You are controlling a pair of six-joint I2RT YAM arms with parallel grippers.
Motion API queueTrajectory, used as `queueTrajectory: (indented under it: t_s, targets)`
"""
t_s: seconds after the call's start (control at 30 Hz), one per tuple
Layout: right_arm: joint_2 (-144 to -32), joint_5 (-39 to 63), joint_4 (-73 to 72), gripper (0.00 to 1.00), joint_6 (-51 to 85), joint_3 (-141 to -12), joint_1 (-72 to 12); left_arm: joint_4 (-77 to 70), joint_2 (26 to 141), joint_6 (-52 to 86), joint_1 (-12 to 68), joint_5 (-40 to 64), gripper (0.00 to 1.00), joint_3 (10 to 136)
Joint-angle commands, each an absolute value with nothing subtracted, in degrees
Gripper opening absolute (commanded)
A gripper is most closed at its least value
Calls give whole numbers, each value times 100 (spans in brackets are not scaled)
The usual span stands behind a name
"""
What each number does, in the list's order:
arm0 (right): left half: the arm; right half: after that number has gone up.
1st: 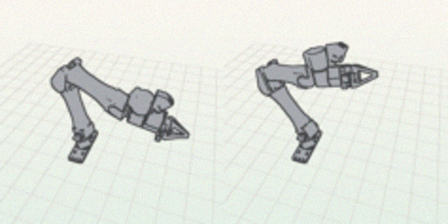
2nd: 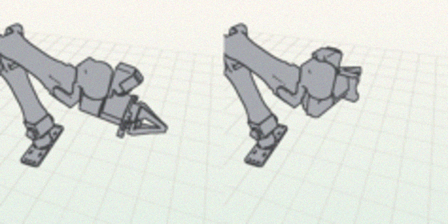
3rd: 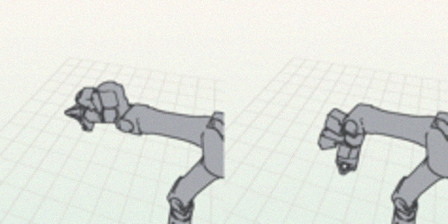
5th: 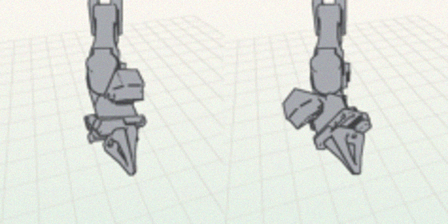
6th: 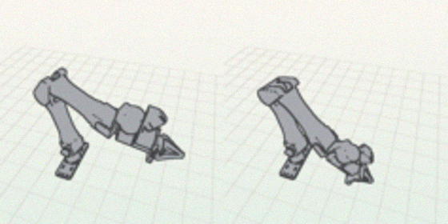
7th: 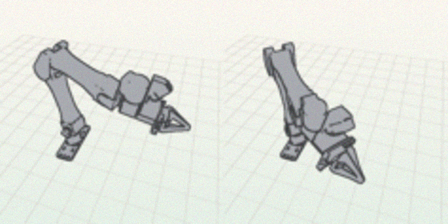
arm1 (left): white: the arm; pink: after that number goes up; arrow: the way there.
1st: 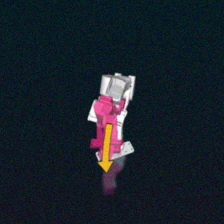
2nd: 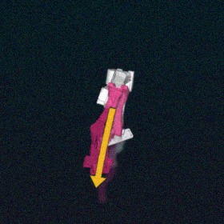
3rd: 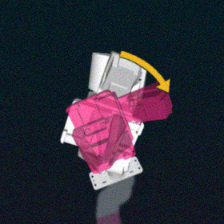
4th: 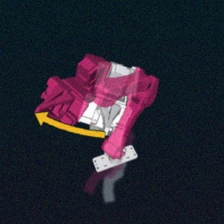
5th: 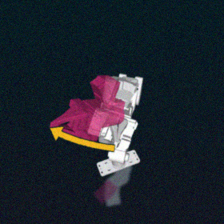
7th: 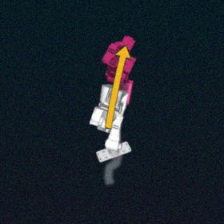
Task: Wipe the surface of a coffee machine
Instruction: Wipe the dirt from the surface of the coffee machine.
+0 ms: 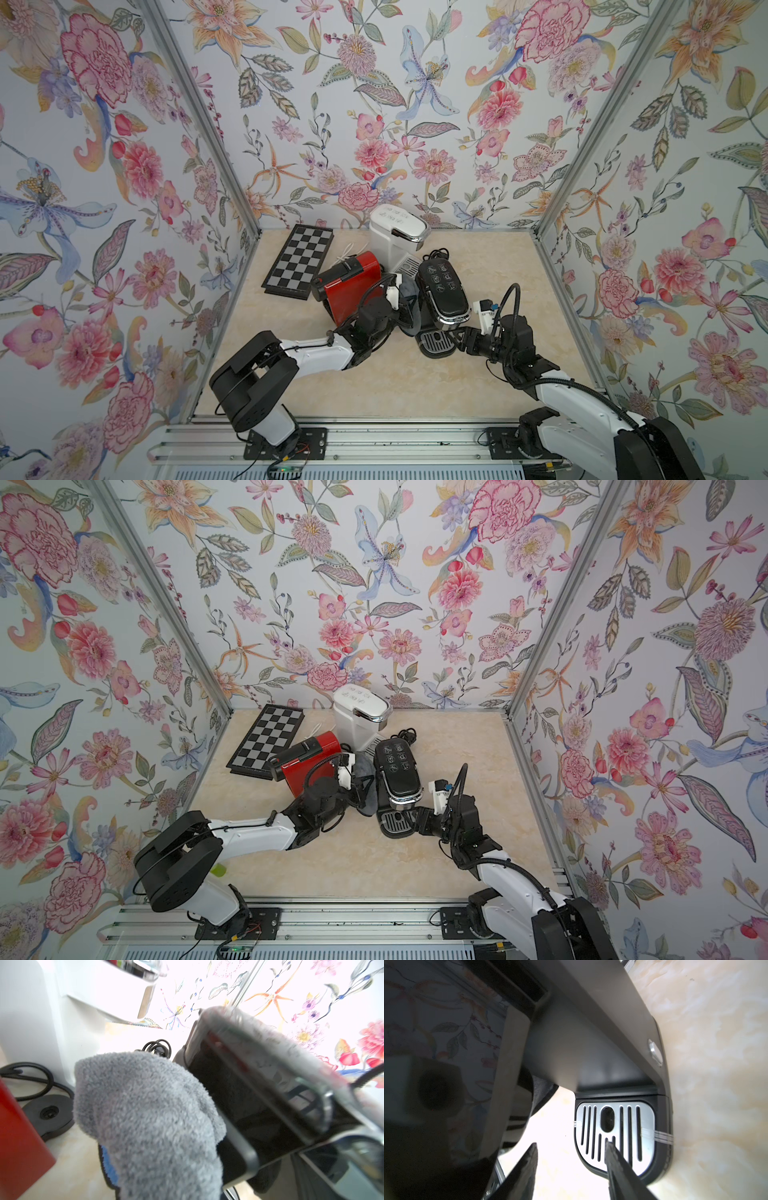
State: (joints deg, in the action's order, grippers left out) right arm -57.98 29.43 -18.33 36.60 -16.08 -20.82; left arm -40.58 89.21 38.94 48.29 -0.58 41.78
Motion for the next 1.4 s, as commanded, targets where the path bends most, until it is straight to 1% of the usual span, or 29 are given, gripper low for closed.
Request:
queueTrajectory:
  t_s: [0.0, 0.1, 0.17, 0.27, 0.5, 0.77, 0.87, 0.9, 0.93, 0.97, 1.07, 1.23, 1.37]
  targets:
    - [-5827, 2926, -2118, 54, 3604, -1695, -2144, -4315, 8649, 3689, 4931, 119, 0, 4431]
    - [-5821, 2919, -2111, 54, 3607, -1692, -2158, -4221, 8605, 3450, 4919, -29, 0, 4501]
    - [-5810, 2921, -2103, 54, 3598, -1690, -2161, -3901, 8673, 3242, 4894, -210, 0, 4655]
    - [-5783, 2906, -2089, 54, 3608, -1680, -2162, -3622, 8923, 3019, 4795, -175, 0, 4863]
    - [-5750, 2901, -2059, 54, 3613, -1644, -2185, -4031, 9543, 2891, 4605, -24, 0, 4815]
    - [-5856, 2850, -2135, 54, 3637, -1604, -2262, -4133, 9754, 2759, 4405, 21, 0, 4790]
    - [-5880, 2868, -2132, 54, 3642, -1636, -2310, -4366, 9980, 2783, 4201, 413, 0, 4767]
    - [-5869, 2850, -2112, 54, 3634, -1642, -2317, -4560, 10046, 2790, 4148, 587, 3, 4715]
    - [-5847, 2832, -2092, 54, 3633, -1644, -2314, -4809, 10132, 2708, 4091, 848, 8, 4678]
    - [-5841, 2824, -2075, 54, 3631, -1647, -2320, -4920, 10212, 2645, 4066, 1016, 9, 4684]
    - [-5818, 2815, -2042, 54, 3625, -1638, -2323, -5140, 10474, 2380, 4043, 1390, 5, 4752]
    - [-5758, 2792, -1938, 54, 3601, -1646, -2324, -5166, 10836, 2197, 4017, 1922, 3, 4937]
    - [-5744, 2754, -1885, 54, 3577, -1644, -2328, -5011, 11033, 2074, 4008, 2153, 3, 5039]
